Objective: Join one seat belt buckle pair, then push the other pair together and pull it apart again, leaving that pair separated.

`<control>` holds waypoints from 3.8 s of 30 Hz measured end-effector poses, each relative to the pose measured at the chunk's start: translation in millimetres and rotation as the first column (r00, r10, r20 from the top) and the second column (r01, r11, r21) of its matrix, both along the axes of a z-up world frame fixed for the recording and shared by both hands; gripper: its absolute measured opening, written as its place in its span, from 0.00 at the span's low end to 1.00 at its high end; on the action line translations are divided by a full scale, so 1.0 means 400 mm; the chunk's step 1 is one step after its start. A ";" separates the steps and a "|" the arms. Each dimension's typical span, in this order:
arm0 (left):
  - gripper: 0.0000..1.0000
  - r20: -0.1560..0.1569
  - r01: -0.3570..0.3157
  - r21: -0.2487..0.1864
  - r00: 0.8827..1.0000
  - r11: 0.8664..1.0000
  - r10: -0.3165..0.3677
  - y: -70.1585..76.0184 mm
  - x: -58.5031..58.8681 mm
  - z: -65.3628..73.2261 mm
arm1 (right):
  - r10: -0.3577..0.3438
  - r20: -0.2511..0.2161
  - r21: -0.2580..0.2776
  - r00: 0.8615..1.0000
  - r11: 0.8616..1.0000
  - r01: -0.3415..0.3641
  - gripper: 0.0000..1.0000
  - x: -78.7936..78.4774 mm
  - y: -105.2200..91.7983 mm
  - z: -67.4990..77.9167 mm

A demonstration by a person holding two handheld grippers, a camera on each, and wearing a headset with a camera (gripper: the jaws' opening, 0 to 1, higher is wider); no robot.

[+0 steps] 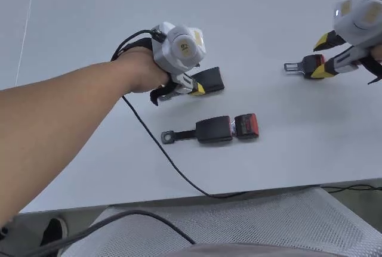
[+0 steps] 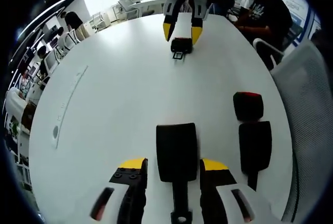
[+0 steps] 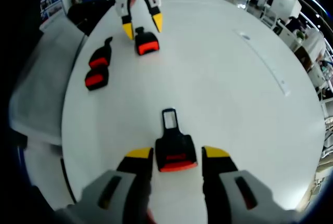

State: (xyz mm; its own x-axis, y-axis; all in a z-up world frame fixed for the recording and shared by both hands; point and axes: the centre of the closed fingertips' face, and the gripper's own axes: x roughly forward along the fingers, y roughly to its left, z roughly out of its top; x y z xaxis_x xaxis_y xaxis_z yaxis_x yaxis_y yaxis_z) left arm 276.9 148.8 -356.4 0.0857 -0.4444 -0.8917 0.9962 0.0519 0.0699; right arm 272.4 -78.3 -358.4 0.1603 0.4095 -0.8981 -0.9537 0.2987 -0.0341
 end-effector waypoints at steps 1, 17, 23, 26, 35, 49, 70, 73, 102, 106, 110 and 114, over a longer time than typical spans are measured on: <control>0.41 0.000 0.005 0.002 1.000 1.000 -0.005 0.001 -0.002 -0.003 | 0.004 -0.007 -0.002 1.000 1.000 -0.004 0.38 -0.001 0.000 -0.004; 0.33 -0.021 0.058 0.017 0.998 0.998 -0.057 0.000 -0.010 -0.026 | 0.052 -0.075 0.001 0.996 0.999 -0.052 0.35 -0.008 -0.007 -0.032; 0.32 -0.037 0.071 0.016 0.997 0.997 -0.070 0.003 -0.005 -0.028 | 0.072 -0.083 -0.005 0.994 0.997 -0.073 0.34 -0.009 -0.005 -0.028; 0.32 -0.039 0.076 0.024 0.996 0.997 -0.075 0.001 -0.006 -0.029 | 0.082 -0.081 -0.008 0.993 0.997 -0.083 0.34 -0.012 -0.001 -0.025; 0.32 -0.034 0.080 0.029 0.996 0.996 -0.079 -0.001 -0.001 -0.033 | 0.108 -0.072 0.020 0.992 0.994 -0.107 0.34 -0.018 0.060 -0.025; 0.32 -0.036 0.091 0.034 0.995 0.995 -0.090 -0.007 0.000 -0.034 | 0.142 -0.037 0.100 0.989 0.985 -0.138 0.33 -0.020 0.237 -0.020; 0.31 -0.036 0.087 0.042 0.996 0.995 -0.086 -0.005 -0.002 -0.035 | 0.164 0.001 0.077 0.986 0.983 -0.164 0.33 -0.007 0.354 -0.019; 0.31 -0.034 0.086 0.041 0.996 0.995 -0.084 -0.004 -0.001 -0.035 | 0.167 0.013 0.069 0.986 0.984 -0.167 0.33 -0.006 0.352 -0.017; 0.30 0.000 0.111 0.027 0.994 0.993 -0.111 -0.010 -0.001 -0.034 | 0.173 -0.017 0.124 0.985 0.978 -0.170 0.30 0.001 0.392 -0.015; 0.30 0.003 0.117 0.038 0.993 0.992 -0.117 -0.012 0.001 -0.035 | 0.178 -0.017 0.118 0.984 0.977 -0.175 0.30 0.002 0.396 -0.015; 0.30 0.007 0.121 0.037 0.993 0.992 -0.121 -0.013 -0.001 -0.035 | 0.176 -0.012 0.134 0.984 0.976 -0.173 0.29 -0.002 0.414 -0.011; 0.30 0.012 0.120 0.042 0.993 0.992 -0.120 -0.012 -0.004 -0.034 | 0.181 -0.010 0.133 0.983 0.975 -0.178 0.29 -0.004 0.423 -0.011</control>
State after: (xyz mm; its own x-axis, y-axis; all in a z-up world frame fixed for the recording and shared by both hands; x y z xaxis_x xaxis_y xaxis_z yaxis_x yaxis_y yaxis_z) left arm 275.5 144.0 -370.1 0.0474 -0.4151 -0.9085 0.9939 -0.0713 0.0844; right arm 270.9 91.0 -362.7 0.0543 0.5441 -0.8373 -0.9923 0.1230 0.0155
